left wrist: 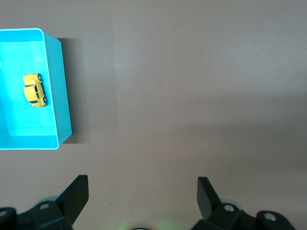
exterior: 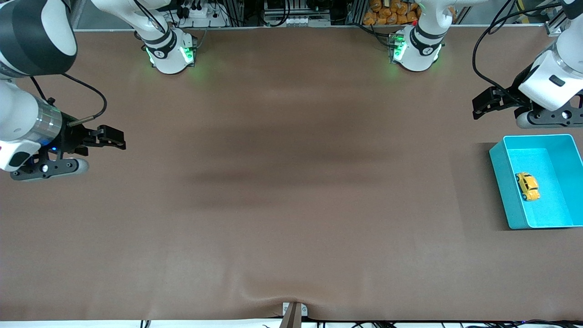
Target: Wind and store yellow beetle car
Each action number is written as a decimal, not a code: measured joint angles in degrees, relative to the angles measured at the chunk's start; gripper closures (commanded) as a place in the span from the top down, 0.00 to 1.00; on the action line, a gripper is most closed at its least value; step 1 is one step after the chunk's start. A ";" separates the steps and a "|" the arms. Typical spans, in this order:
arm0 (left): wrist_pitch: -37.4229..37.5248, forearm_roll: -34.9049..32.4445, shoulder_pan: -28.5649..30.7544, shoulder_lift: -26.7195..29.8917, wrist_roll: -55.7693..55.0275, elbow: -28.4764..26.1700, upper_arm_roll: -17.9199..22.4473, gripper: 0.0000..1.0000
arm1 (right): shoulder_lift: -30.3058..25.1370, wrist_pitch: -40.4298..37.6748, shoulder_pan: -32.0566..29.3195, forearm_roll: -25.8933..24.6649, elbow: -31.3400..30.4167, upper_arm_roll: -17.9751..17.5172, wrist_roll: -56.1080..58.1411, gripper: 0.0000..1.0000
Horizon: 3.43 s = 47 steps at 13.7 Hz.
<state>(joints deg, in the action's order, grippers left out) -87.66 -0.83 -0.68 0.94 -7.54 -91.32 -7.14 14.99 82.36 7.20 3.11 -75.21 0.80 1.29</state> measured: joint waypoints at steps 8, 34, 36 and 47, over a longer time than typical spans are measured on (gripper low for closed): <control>0.00 0.00 0.14 0.00 0.00 0.00 0.03 1.00 | -0.78 -2.52 -5.67 -0.56 0.14 0.76 -1.97 1.00; 0.00 0.00 0.26 -0.01 0.00 0.00 0.28 1.00 | -0.07 -8.76 -9.12 -1.91 1.29 -0.65 -3.41 1.00; 0.00 0.00 0.26 -0.01 0.00 0.00 0.29 1.00 | -0.57 -10.60 -9.10 -1.93 2.32 -0.57 -3.01 1.00; 0.00 0.00 0.27 -0.07 0.00 -0.04 0.40 1.00 | -22.02 1.38 -10.51 -2.13 -14.83 0.30 -2.04 1.00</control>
<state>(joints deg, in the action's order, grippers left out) -87.66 -0.83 -0.41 0.87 -7.54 -91.35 -6.73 -7.03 83.73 -3.31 0.98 -90.04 1.10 -0.75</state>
